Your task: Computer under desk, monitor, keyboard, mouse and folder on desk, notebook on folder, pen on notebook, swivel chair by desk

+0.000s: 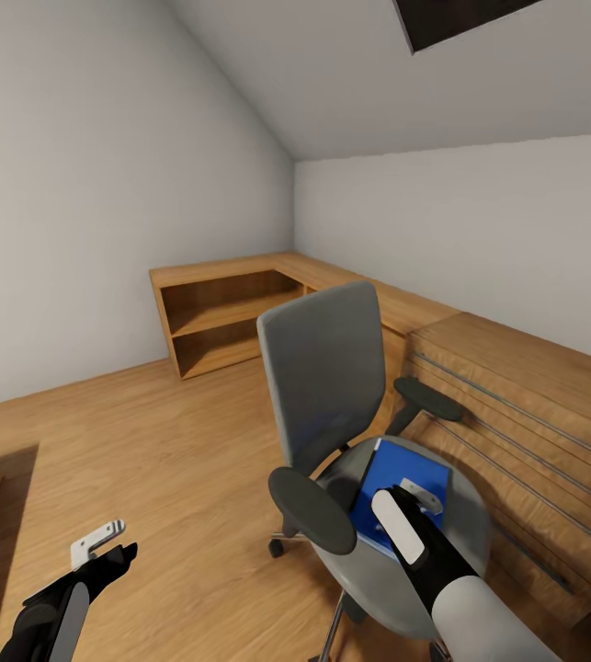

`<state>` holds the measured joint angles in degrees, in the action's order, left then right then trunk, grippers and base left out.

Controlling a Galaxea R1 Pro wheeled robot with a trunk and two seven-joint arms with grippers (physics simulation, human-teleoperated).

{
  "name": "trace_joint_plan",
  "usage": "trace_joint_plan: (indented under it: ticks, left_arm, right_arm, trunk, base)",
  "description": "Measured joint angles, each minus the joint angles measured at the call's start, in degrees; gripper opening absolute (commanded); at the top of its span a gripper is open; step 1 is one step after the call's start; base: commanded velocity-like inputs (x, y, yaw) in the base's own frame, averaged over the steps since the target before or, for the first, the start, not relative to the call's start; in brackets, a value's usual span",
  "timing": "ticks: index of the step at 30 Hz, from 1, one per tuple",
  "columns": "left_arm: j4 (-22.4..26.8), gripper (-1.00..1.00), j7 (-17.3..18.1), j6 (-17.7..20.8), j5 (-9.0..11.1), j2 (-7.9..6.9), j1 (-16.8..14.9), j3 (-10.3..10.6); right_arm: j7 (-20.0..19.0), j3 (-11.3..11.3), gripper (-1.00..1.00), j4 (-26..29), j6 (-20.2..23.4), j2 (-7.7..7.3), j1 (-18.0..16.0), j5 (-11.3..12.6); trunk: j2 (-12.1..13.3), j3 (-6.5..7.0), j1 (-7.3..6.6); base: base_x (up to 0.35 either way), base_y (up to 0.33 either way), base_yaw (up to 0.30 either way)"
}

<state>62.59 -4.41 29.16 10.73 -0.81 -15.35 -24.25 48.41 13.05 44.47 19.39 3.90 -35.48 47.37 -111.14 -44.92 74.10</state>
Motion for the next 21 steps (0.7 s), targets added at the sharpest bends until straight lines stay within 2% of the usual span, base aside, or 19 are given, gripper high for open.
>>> trace_joint_plan:
  ticks: [21]
  left_arm:
    - [0.0,1.0,0.0,0.0,0.0,0.03,0.01,0.03]
  right_arm:
    - [0.13,-0.01,-1.0,-0.35,0.36,-0.02,-0.03,-0.76]
  trunk:
    - [0.0,0.0,0.0]
  base:
    - [0.0,0.0,0.0]
